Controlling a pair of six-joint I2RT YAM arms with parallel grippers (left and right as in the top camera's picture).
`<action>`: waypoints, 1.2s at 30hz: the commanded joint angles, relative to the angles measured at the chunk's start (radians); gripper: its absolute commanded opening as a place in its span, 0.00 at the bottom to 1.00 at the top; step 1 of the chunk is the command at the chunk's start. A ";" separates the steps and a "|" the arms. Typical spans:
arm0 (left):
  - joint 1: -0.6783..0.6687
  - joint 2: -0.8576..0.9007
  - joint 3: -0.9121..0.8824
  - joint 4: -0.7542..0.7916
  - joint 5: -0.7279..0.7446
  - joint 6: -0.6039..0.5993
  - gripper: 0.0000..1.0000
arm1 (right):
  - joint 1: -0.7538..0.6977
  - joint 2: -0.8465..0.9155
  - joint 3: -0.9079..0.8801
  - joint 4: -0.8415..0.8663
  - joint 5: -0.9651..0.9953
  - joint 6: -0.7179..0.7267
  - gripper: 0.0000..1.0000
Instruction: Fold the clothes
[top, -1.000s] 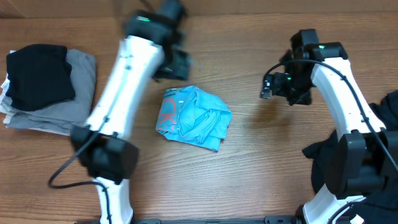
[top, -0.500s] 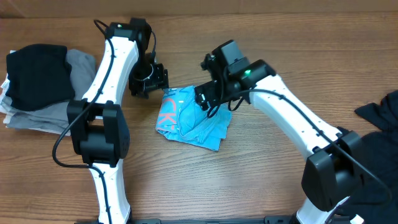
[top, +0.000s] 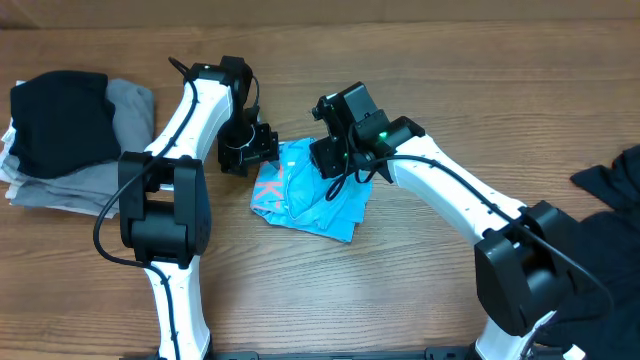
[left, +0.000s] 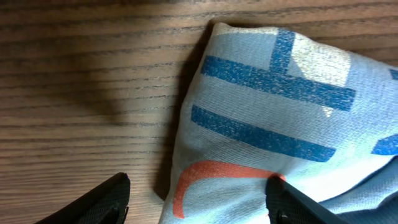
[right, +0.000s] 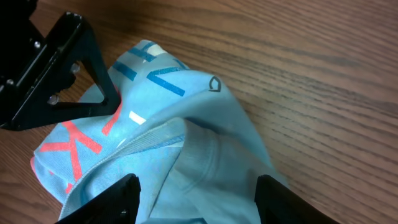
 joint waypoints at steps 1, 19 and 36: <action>-0.006 0.001 -0.015 0.003 0.015 0.008 0.73 | 0.029 0.064 -0.006 0.018 0.003 0.004 0.64; -0.008 0.001 -0.017 -0.002 0.007 0.008 0.73 | -0.060 0.072 -0.006 -0.253 0.410 0.336 0.38; -0.008 0.001 -0.017 -0.002 0.007 0.008 0.73 | -0.116 -0.063 0.052 -0.410 -0.169 0.167 0.47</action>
